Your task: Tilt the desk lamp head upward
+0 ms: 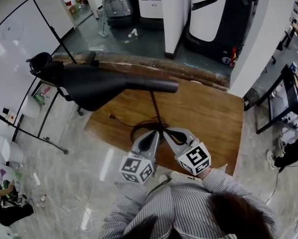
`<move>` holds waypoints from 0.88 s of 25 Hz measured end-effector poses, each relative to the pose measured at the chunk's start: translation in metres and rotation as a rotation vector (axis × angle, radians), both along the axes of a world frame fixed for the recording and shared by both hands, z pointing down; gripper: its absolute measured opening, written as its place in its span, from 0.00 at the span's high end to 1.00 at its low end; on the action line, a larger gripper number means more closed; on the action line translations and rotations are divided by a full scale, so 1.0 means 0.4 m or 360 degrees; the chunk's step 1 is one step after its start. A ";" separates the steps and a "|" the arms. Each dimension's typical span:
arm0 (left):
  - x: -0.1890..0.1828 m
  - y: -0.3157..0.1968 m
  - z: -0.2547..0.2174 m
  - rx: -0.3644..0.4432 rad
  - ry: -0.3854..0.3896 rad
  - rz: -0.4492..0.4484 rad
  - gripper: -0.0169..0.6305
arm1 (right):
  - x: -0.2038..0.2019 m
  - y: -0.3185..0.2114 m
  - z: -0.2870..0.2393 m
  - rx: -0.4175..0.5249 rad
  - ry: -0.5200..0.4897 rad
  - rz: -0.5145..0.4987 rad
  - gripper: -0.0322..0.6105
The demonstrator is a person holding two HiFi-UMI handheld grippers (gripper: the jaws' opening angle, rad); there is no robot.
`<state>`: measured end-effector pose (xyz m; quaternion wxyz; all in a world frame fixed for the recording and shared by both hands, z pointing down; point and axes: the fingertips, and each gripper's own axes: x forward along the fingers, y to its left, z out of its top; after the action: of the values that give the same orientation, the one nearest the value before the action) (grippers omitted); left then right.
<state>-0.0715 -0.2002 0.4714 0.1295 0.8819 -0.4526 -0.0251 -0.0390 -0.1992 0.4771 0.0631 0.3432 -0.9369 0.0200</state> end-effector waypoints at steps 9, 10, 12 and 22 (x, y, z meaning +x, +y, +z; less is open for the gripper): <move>-0.008 -0.008 0.026 -0.0063 0.0029 0.0010 0.97 | -0.002 -0.004 -0.013 0.0033 0.0001 0.0053 0.95; -0.011 -0.010 0.027 -0.0067 0.0030 0.0009 0.96 | -0.005 -0.004 -0.014 0.0032 0.0001 0.0050 0.95; -0.017 -0.011 0.030 -0.0076 0.0028 0.0010 0.97 | -0.011 -0.004 -0.013 0.0031 0.0006 0.0048 0.95; -0.017 -0.023 0.046 -0.0118 0.0042 0.0043 0.97 | -0.017 -0.013 0.007 -0.0004 0.0022 0.0039 0.95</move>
<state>-0.0783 -0.2093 0.4896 0.1684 0.8822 -0.4394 -0.0183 -0.0460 -0.2042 0.4798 0.0699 0.3546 -0.9322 0.0195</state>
